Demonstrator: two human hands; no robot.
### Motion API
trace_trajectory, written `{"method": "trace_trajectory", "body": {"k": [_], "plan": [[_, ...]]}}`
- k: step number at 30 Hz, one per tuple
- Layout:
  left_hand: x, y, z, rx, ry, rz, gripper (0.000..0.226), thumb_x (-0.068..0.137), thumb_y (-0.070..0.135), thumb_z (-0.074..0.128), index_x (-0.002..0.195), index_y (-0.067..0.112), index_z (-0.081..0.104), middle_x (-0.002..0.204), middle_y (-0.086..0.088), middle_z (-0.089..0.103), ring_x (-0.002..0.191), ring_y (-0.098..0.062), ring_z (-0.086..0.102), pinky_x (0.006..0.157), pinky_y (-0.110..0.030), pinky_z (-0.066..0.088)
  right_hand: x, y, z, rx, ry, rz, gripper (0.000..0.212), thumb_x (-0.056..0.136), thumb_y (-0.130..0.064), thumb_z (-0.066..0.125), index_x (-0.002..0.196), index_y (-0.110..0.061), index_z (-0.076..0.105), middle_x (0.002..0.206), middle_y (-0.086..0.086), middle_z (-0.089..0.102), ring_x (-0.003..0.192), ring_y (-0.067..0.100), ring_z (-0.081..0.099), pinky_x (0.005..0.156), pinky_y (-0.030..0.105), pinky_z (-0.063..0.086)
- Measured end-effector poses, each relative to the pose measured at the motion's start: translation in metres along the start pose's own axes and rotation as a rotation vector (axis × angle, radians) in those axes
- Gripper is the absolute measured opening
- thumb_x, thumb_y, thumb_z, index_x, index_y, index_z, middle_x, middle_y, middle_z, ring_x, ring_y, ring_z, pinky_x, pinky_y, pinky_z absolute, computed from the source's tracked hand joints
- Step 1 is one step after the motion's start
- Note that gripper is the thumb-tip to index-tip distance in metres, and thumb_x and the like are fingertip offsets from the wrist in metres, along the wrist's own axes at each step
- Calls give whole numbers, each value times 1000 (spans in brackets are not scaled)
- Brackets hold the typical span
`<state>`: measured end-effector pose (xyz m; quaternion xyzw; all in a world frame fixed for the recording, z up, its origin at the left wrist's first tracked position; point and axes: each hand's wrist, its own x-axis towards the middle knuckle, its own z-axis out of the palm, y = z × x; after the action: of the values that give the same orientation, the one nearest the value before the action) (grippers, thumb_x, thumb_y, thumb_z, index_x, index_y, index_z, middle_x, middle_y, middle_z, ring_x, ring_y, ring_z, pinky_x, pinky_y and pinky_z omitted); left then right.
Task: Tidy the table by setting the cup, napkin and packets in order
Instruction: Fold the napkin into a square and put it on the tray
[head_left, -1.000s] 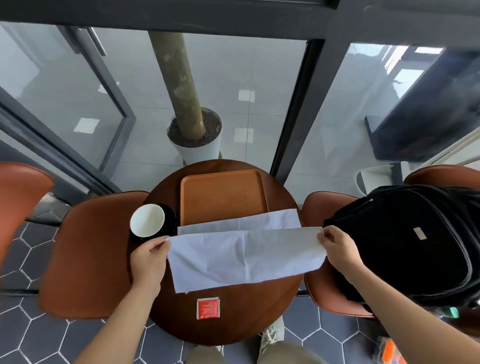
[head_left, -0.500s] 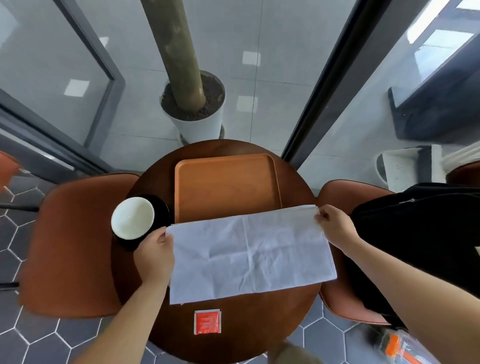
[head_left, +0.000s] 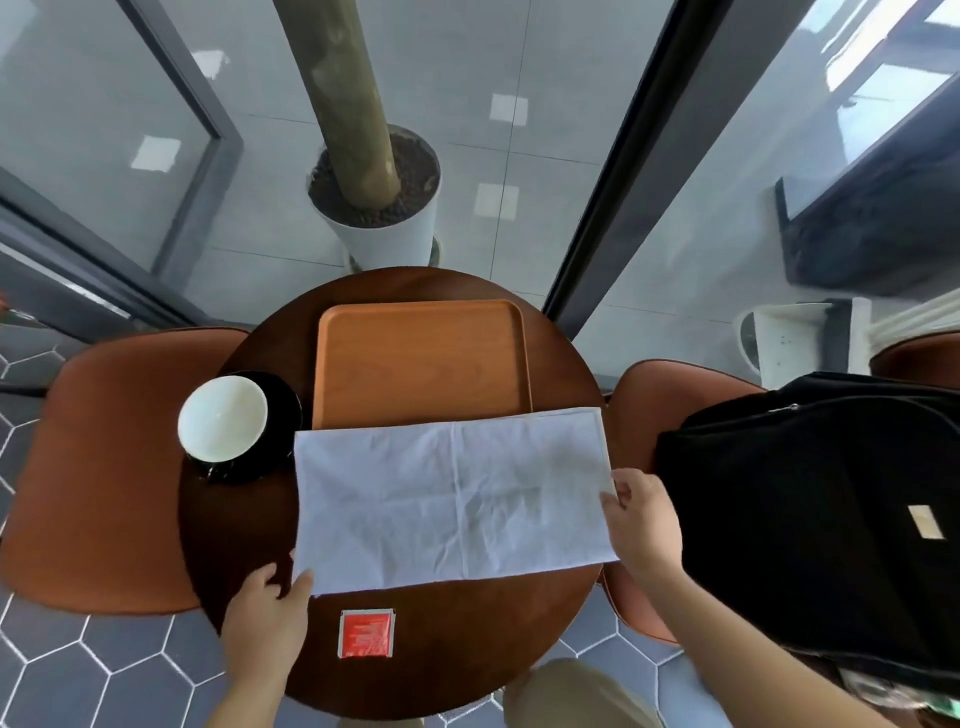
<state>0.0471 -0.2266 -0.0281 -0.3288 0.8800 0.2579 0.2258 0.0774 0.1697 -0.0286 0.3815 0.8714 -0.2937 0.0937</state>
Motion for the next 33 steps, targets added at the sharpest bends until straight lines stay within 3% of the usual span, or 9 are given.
{"method": "trace_trajectory", "body": {"k": [3, 7, 11, 14, 16, 20, 24, 27, 33], "plan": [[5, -8, 8, -118, -23, -105, 55, 93, 36, 67, 137, 5, 54, 117, -18, 69, 110, -39, 64, 99, -50, 49, -5, 9, 3, -44, 4, 44, 36, 94, -30, 63, 128, -18, 60, 120, 3, 61, 98, 19, 60, 71, 28, 48], [7, -6, 11, -554, -71, -246, 50, 92, 17, 72, 136, 0, 54, 112, -19, 67, 96, -32, 68, 91, -50, 57, -5, 14, 2, -61, -55, 69, 44, 94, -34, 64, 133, -16, 55, 121, 5, 60, 88, 19, 58, 65, 28, 44], [7, -2, 9, -723, -70, -264, 40, 89, 5, 73, 127, -2, 63, 110, -22, 69, 92, -33, 70, 89, -48, 59, -22, 4, -2, -100, 47, -124, 38, 93, -23, 67, 130, -15, 58, 123, 5, 61, 108, 23, 60, 85, 36, 53], [6, -4, 4, -814, -73, -268, 25, 87, 4, 74, 112, 0, 70, 105, -19, 71, 94, -33, 71, 81, -41, 60, -47, -15, 9, 39, -13, -249, 31, 93, -18, 66, 123, -22, 63, 110, -5, 65, 90, 7, 63, 75, 20, 53], [3, -7, 1, -867, -120, -274, 9, 87, 5, 75, 96, 7, 72, 101, -16, 73, 93, -31, 72, 74, -37, 59, -69, -36, 28, 304, -200, -154, 27, 94, -19, 64, 119, -27, 63, 101, -8, 69, 82, 5, 67, 67, 14, 53], [0, -11, -8, -954, -201, -275, 6, 88, 6, 74, 94, 7, 71, 100, -16, 73, 94, -29, 72, 75, -36, 58, -115, -65, 84, 686, -431, 67, 34, 95, -22, 64, 129, -23, 61, 109, -5, 73, 96, 12, 72, 91, 33, 59], [-5, -10, -14, -990, -207, -229, 11, 90, 4, 71, 101, 3, 71, 94, -14, 74, 90, -26, 72, 75, -35, 56, -131, -60, 110, 840, -390, 225, 43, 92, -16, 68, 134, -15, 60, 114, -6, 72, 107, 10, 68, 102, 29, 51], [-5, -11, -17, -974, -207, -142, 6, 90, 4, 71, 89, 9, 73, 84, -8, 78, 80, -21, 76, 71, -32, 58, -129, -46, 108, 980, -365, 253, 44, 86, -19, 71, 129, -16, 63, 113, -2, 75, 108, 19, 70, 101, 37, 52], [-2, -23, -13, -996, -123, -41, 21, 89, 2, 70, 74, 15, 77, 78, -3, 78, 76, -18, 77, 61, -24, 61, -88, 17, 69, 1291, -211, 412, 22, 97, -1, 56, 119, 2, 61, 109, 26, 72, 99, 38, 73, 81, 36, 61]]}}
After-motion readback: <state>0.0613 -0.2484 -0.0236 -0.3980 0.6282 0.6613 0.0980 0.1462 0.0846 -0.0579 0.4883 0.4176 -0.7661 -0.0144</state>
